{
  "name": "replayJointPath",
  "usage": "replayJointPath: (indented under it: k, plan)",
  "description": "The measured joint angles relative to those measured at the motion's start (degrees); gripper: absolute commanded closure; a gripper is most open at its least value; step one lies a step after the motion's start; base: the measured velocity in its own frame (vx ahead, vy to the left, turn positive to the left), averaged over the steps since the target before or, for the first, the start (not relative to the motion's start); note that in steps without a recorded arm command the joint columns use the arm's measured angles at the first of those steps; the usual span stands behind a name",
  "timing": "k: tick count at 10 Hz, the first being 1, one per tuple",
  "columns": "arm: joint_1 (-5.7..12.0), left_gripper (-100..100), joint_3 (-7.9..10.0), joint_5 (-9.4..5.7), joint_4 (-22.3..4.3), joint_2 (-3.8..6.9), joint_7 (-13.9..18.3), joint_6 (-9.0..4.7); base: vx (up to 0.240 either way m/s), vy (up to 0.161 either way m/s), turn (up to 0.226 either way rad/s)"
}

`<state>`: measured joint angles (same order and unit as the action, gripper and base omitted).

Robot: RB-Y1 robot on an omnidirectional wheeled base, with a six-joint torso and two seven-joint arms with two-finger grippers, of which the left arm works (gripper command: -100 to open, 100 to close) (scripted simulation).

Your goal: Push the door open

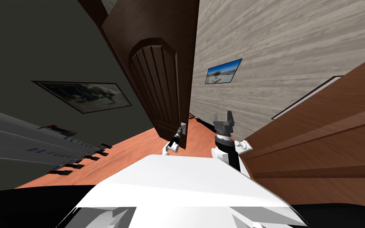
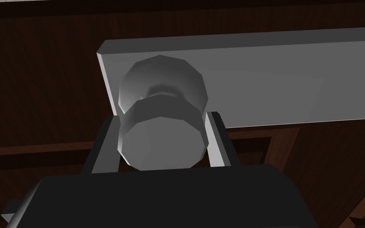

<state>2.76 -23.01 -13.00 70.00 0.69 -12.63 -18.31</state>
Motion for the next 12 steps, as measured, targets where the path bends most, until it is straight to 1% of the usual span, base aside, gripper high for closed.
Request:
replayJointPath:
  k: [1, 3, 6, 9, 11, 12]
  plan:
    - [-0.04, 100, 0.00, 0.00, -0.03, 0.01, 0.00, 0.02, 0.087, -0.027, 0.144]
    - [-1.07, 100, -1.70, -0.82, 0.57, 0.64, -1.05, 0.28, 0.148, -0.068, 0.245]
    - [-2.21, 100, -4.10, -2.24, 1.75, 1.10, -3.18, 0.39, 0.166, -0.084, 0.229]
    - [-3.61, 100, -6.67, -4.01, 3.26, 1.02, -5.67, 0.34, 0.191, -0.117, 0.266]
    - [-4.91, 100, -8.10, -5.23, 4.62, 0.64, -7.45, 0.56, 0.184, -0.120, 0.265]
    - [-5.27, 100, -8.68, -5.86, 5.00, 0.35, -8.25, 0.65, 0.179, -0.151, 0.276]
